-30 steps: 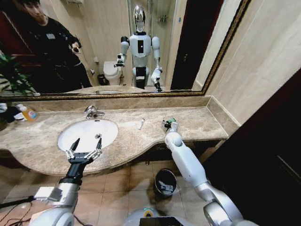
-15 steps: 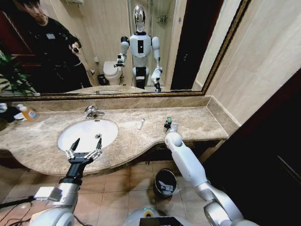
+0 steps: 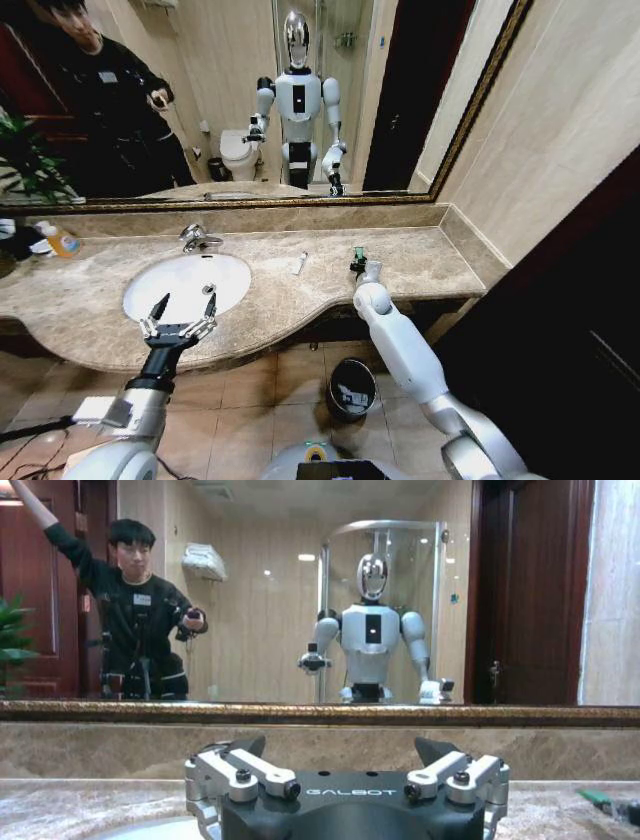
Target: Pick up the trash from the sink and place it in the trash bin.
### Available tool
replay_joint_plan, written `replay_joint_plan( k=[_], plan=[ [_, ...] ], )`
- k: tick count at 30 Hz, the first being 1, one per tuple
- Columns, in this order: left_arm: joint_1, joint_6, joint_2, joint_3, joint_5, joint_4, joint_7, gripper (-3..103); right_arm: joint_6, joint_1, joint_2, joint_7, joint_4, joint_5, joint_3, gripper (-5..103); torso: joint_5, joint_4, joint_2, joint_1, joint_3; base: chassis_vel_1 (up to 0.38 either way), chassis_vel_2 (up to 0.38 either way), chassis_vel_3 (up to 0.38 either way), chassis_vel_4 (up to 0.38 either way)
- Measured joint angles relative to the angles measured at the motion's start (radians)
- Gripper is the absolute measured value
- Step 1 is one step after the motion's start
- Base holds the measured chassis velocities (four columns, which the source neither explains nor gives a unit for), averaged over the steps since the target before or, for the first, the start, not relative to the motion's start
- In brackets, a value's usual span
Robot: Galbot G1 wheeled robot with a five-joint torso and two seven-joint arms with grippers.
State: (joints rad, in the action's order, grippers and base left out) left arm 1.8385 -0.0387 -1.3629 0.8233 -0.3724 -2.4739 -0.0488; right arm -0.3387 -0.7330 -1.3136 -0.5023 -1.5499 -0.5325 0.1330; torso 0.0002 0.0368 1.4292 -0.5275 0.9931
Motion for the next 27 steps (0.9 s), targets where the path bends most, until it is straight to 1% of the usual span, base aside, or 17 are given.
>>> replay_joint_plan(
  k=[1, 3, 4, 6, 7, 8, 9, 10, 11, 12, 13, 14, 16, 21, 25, 27],
  plan=[
    [0.0, 0.0, 0.0, 0.0, 0.0, 0.0, 0.0, 100, 0.0, 0.0, 0.0, 0.0, 0.0, 0.0, 0.0, 21, 0.0, 0.0, 0.0, 0.0, 0.0, 0.0, 0.0, 0.0, 0.0],
    [0.0, 0.0, 0.0, 0.0, 0.0, 0.0, 0.0, 100, 0.008, -0.032, 0.032, 0.02, -0.057, 0.001, -0.004, 21, -0.0001, 0.0, 0.0, 0.0, 0.0, 0.0, 0.0, 0.0, 0.0],
    [0.0, 0.0, 0.0, 0.0, 0.0, 0.0, 0.0, 100, 0.008, -0.032, 0.032, 0.02, -0.057, 0.001, -0.004, 21, -0.0001, 0.0, 0.0, 0.0, 0.0, 0.0, 0.0, 0.0, 0.0],
    [0.0, 0.0, 0.0, 0.0, 0.0, 0.0, 0.0, 100, 0.015, -0.075, 0.059, 0.075, -0.112, 0.007, 0.004, 21, 0.0001, 0.0, 0.0, 0.0, 0.0, 0.0, 0.0, 0.0, 0.0],
    [0.0, 0.0, 0.0, 0.0, 0.0, 0.0, 0.0, 100, 0.024, -0.123, 0.077, 0.15, -0.157, 0.021, 0.02, 21, -0.0002, 0.0, 0.0, 0.0, 0.0, 0.0, 0.0, 0.0, 0.0],
    [0.0, 0.0, 0.0, 0.0, 0.0, 0.0, 0.0, 100, 0.024, -0.123, 0.077, 0.15, -0.157, 0.021, 0.02, 21, -0.0002, 0.0, 0.0, 0.0, 0.0, 0.0, 0.0, 0.0, 0.0],
    [0.0, 0.0, 0.0, 0.0, 0.0, 0.0, 0.0, 100, 0.026, -0.142, 0.083, 0.175, -0.172, 0.026, 0.027, 21, 0.0, -0.0001, 0.0, 0.0, 0.0, 0.0, 0.0, 0.0, 0.0],
    [0.0, 0.0, 0.0, 0.0, 0.0, 0.0, 0.0, 100, 0.03, -0.194, 0.094, 0.235, -0.218, 0.038, 0.045, 21, 0.0001, -0.0001, 0.0, 0.0, 0.0, 0.0, 0.0, 0.0, 0.0],
    [0.0, 0.0, 0.0, 0.0, 0.0, 0.0, 0.0, 100, 0.032, -0.232, 0.101, 0.266, -0.253, 0.042, 0.062, 21, 0.0001, 0.0, 0.0, 0.0, 0.0, 0.0, 0.0, 0.0, 0.0],
    [0.0, 0.0, 0.0, 0.0, 0.0, 0.0, 0.0, 100, 0.034, -0.255, 0.104, 0.284, -0.272, 0.043, 0.073, 21, -0.0001, -0.0001, 0.0, 0.0, 0.0, 0.0, 0.0, 0.0, 0.0],
    [0.0, 0.0, 0.0, 0.0, 0.0, 0.0, 0.0, 100, 0.034, -0.255, 0.104, 0.284, -0.272, 0.043, 0.073, 21, -0.0001, -0.0001, 0.0, 0.0, 0.0, 0.0, 0.0, 0.0, 0.0],
    [0.0, 0.0, 0.0, 0.0, 0.0, 0.0, 0.0, 100, 0.04, -0.284, 0.11, 0.305, -0.296, 0.044, 0.088, 21, -0.0002, -0.0001, 0.0, 0.0, 0.0, 0.0, 0.0, 0.0, 0.0],
    [0.0, 0.0, 0.0, 0.0, 0.0, 0.0, 0.0, 100, 0.07, -0.349, 0.131, 0.347, -0.349, 0.047, 0.113, 21, 0.0, -0.0001, 0.0, 0.0, 0.0, 0.0, 0.0, 0.0, 0.0],
    [0.0, 0.0, 0.0, 0.0, 0.0, 0.0, 0.0, 100, 0.086, -0.416, 0.154, 0.369, -0.414, 0.043, 0.126, 21, 0.0, -0.0001, 0.0, 0.0, 0.0, 0.0, 0.0, 0.0, 0.0],
    [0.0, 0.0, 0.0, 0.0, 0.0, 0.0, 0.0, 100, 0.088, -0.523, 0.169, 0.347, -0.5, 0.017, 0.132, 21, -0.0001, 0.0, 0.0, 0.0, 0.0, 0.0, 0.0, 0.0, 0.0],
    [0.0, 0.0, 0.0, 0.0, 0.0, 0.0, 0.0, 100, 0.09, -0.545, 0.17, 0.344, -0.511, 0.017, 0.135, 21, -0.0001, -0.0001, 0.0, 0.0, 0.0, 0.0, 0.0, 0.0, 0.0]
  ],
)
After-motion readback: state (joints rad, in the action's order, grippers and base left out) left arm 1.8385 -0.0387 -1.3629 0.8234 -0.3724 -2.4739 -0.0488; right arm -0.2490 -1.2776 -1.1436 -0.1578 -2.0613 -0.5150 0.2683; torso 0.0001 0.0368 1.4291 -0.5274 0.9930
